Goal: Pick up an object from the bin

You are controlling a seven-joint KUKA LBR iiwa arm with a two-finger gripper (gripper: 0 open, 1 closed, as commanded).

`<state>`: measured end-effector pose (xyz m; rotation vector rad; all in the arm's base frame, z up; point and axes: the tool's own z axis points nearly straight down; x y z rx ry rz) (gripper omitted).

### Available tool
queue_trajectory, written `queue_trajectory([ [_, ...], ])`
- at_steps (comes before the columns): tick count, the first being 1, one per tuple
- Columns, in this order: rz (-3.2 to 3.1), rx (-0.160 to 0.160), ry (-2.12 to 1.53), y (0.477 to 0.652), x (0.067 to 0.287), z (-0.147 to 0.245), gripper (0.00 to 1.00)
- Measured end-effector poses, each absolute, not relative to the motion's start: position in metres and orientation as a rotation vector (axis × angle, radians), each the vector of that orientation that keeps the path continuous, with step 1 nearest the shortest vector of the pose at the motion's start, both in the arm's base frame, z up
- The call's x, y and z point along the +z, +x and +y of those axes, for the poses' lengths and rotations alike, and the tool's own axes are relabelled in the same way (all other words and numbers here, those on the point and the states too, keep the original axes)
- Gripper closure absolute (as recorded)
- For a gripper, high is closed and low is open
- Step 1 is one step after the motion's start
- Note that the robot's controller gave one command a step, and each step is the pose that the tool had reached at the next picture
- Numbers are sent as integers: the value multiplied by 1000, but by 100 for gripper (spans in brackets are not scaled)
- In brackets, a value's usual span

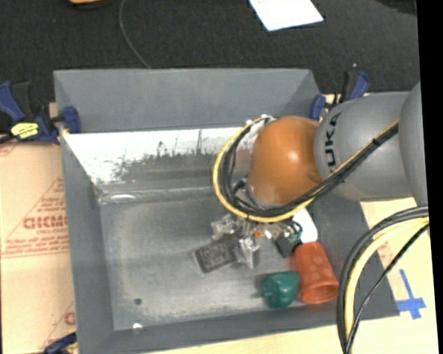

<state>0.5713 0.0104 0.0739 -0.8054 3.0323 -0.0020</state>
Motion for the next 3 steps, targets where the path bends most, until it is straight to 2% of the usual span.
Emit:
queue_trajectory([
  [3,3029,-3,-790,572,115,10,100],
])
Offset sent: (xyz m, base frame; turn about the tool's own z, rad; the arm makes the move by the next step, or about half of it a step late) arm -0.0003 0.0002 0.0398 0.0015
